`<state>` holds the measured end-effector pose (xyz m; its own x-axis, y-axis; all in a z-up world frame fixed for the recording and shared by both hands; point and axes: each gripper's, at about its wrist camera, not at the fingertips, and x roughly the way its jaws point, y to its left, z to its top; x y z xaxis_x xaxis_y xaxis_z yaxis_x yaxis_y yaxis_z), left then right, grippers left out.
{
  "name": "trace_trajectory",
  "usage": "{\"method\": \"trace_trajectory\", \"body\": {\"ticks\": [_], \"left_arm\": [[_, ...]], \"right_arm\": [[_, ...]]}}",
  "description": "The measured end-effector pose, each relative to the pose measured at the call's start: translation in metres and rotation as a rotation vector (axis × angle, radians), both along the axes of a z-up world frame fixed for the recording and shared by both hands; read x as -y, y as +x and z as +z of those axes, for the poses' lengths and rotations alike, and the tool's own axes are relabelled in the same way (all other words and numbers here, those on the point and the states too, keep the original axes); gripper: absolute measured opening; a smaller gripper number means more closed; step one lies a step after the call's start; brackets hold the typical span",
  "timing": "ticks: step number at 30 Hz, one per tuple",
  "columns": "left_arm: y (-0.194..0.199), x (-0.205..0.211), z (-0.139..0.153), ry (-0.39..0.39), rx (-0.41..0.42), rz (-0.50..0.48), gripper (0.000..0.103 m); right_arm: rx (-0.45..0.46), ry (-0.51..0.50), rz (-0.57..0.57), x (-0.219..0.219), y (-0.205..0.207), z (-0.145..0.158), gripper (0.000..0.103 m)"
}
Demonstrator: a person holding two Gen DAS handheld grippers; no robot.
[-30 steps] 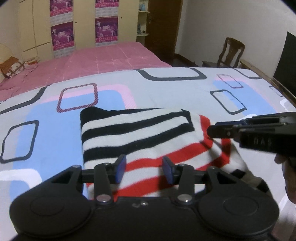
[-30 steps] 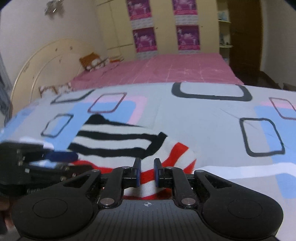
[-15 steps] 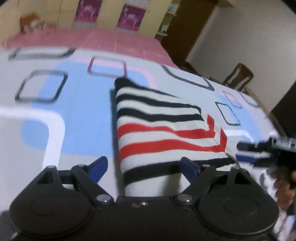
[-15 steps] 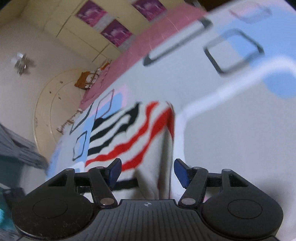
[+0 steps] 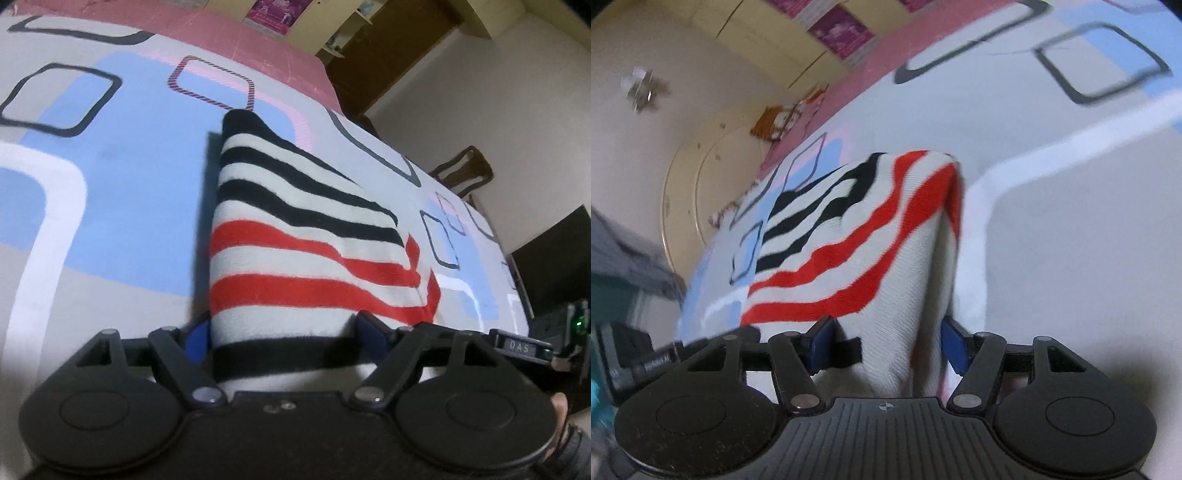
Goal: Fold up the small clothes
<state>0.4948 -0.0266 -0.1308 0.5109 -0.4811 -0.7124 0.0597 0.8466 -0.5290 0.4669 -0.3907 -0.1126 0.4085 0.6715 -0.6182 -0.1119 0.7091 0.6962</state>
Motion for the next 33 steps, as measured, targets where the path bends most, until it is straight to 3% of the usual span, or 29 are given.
{"method": "trace_trajectory", "body": {"ticks": [2,4,9,14,19,25,33], "left_arm": [[0.002,0.006,0.0,0.029,0.007,-0.004,0.079],[0.002,0.015,0.002,0.078,0.023,-0.019,0.078],[-0.007,0.027,0.015,0.164,0.097,-0.072,0.06],[-0.017,0.025,0.031,0.176,0.15,-0.108,0.051],[-0.031,0.019,0.05,0.191,0.198,-0.139,0.05],[-0.053,-0.031,0.072,0.141,0.24,-0.123,0.05],[-0.077,-0.129,0.083,0.154,0.247,-0.08,0.05]], "right_arm": [[0.032,-0.035,0.024,-0.008,0.001,0.002,0.062],[0.06,-0.078,0.035,-0.015,0.0,0.004,0.053],[0.122,-0.15,0.064,-0.029,-0.009,0.009,0.037],[0.205,-0.224,0.07,-0.043,-0.028,0.027,0.034],[0.261,-0.282,0.069,-0.065,-0.045,0.048,0.034],[0.311,-0.315,0.079,-0.109,-0.067,0.079,0.034],[0.34,-0.306,0.136,-0.218,-0.079,0.092,0.034]]}}
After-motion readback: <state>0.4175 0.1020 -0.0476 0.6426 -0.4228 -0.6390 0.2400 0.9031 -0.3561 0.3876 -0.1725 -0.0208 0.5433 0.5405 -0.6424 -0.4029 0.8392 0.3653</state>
